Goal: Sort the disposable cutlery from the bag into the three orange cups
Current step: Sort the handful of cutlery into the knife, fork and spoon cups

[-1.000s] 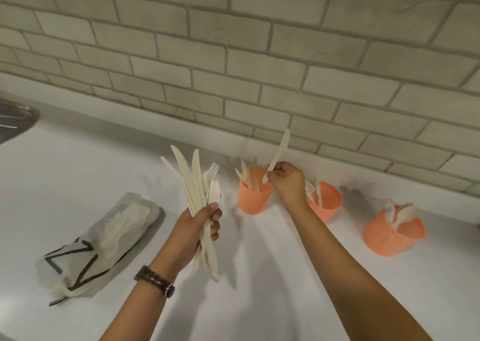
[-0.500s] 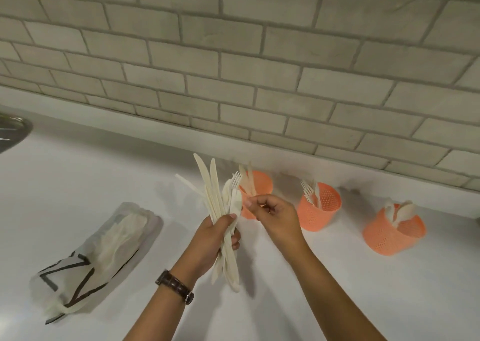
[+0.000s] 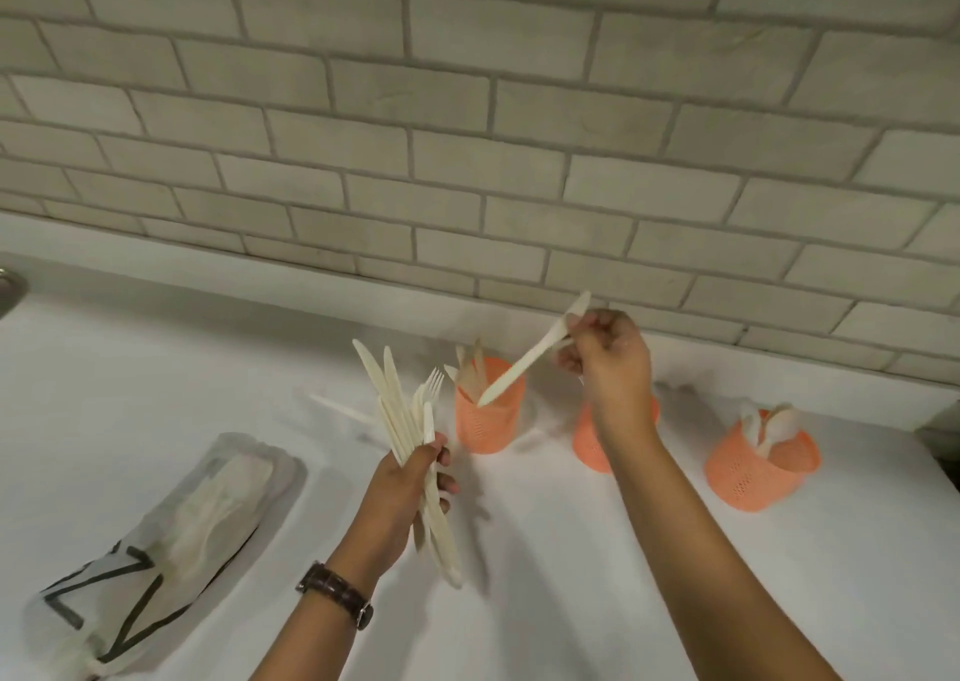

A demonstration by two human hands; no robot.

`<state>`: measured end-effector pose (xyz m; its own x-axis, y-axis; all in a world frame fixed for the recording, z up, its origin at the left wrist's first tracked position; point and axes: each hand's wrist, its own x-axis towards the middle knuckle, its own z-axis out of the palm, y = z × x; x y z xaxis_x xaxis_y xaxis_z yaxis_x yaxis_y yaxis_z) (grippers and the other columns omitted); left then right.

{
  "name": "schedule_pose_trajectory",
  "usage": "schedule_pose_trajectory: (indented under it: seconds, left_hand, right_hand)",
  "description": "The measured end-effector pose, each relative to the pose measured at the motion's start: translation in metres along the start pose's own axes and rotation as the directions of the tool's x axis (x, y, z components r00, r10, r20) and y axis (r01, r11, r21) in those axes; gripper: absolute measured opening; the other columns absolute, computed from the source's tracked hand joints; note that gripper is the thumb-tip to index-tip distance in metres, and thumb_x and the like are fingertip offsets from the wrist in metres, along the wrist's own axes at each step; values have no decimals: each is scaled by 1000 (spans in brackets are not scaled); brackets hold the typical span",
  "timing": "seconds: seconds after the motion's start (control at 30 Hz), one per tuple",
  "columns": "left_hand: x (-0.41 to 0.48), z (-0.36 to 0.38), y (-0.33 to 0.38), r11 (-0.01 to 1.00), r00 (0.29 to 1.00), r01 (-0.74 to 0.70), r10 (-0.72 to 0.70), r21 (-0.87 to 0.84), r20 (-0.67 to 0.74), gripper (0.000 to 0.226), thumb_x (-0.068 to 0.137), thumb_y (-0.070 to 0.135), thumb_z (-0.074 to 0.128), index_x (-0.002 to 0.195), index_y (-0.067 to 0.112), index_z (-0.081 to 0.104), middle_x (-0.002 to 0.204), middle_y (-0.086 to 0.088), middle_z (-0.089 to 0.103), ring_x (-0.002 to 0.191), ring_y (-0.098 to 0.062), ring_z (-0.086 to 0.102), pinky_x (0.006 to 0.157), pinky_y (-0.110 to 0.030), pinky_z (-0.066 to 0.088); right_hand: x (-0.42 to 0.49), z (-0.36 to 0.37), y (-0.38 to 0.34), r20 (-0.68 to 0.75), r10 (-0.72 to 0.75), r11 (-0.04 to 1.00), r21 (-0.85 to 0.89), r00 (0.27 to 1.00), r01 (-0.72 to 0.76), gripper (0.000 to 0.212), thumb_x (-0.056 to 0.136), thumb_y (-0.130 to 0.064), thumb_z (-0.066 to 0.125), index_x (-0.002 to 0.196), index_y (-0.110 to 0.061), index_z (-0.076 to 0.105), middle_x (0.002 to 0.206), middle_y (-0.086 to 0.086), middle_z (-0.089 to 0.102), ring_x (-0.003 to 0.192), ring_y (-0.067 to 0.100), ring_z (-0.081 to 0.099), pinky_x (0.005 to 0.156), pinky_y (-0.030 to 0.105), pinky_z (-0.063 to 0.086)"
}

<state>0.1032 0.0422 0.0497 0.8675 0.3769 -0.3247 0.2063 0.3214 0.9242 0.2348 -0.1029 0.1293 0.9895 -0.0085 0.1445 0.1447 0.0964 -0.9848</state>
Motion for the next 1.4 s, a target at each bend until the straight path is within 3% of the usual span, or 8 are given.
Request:
schedule_pose_trajectory:
  seconds: [0.13, 0.3, 0.4, 0.53, 0.77, 1.0, 1.2, 1.4]
  left_hand:
    - [-3, -9, 1, 975, 996, 56, -41, -214, 74, 15, 93, 9, 41, 93, 11, 56, 69, -1, 50, 49, -13, 39, 44, -23, 35]
    - [-10, -13, 6, 976, 982, 45, -4, -212, 188, 17, 92, 9, 41, 97, 9, 57, 68, -2, 47, 48, -13, 36, 43, -22, 33]
    - [-14, -11, 9, 991, 983, 27, -3, -133, 182, 18, 94, 7, 37, 96, 9, 55, 60, 0, 39, 48, -12, 34, 44, -22, 30]
    - [-18, -12, 14, 984, 990, 10, 15, -177, 137, 21, 95, 6, 34, 96, 10, 55, 55, 2, 33, 44, -10, 31, 41, -20, 29]
    - [-23, -55, 23, 986, 999, -28, 31, -161, 21, 22, 95, 7, 34, 97, 13, 55, 52, 5, 34, 41, -8, 30, 38, -18, 28]
    - [-43, -87, 6, 989, 995, -52, 39, -140, -95, 23, 95, 7, 34, 99, 13, 56, 52, 5, 35, 42, -9, 30, 38, -18, 28]
    - [-45, -85, -3, 990, 996, -60, 51, -128, -76, 16, 89, 13, 45, 100, 14, 57, 54, 5, 36, 44, -9, 32, 40, -20, 29]
    - [-33, -45, -10, 997, 997, -50, 54, -65, 64, 16, 87, 15, 48, 99, 14, 58, 55, 4, 38, 46, -9, 37, 43, -21, 34]
  right_hand:
    - [26, 21, 4, 24, -231, 958, -170, 973, 231, 27, 87, -7, 60, 73, -27, 48, 66, 0, 58, 49, 5, 58, 57, 23, 48]
    - [30, 39, 62, 187, -42, 870, -476, 981, 128, 9, 85, -23, 63, 85, -28, 56, 77, -8, 61, 70, 22, 62, 74, 44, 55]
    - [18, 34, 73, 195, -29, 813, -566, 980, 137, 28, 82, -26, 66, 109, -20, 59, 101, -5, 64, 73, 13, 58, 75, 30, 49]
    - [-18, 23, 67, 317, -180, 807, -493, 931, 324, 14, 85, -12, 59, 99, -15, 63, 97, -5, 63, 71, 2, 50, 66, 10, 37]
    - [-80, 20, 108, 505, 191, 725, -651, 842, 226, 11, 83, -26, 66, 76, -18, 64, 71, -10, 61, 62, 1, 53, 61, 15, 38]
    - [-123, 68, 153, 488, 450, 545, -813, 748, 203, 50, 75, -60, 65, 99, -16, 61, 100, -2, 62, 95, 18, 60, 73, 25, 39]
    - [-121, 80, 151, 498, 421, 447, -841, 758, 305, 20, 85, -24, 57, 95, -8, 59, 109, 11, 62, 101, 29, 60, 76, 30, 42]
    - [-100, 22, 134, 377, 378, 655, -755, 846, 44, 9, 71, -15, 60, 70, -6, 59, 68, 3, 57, 67, 22, 57, 60, 34, 46]
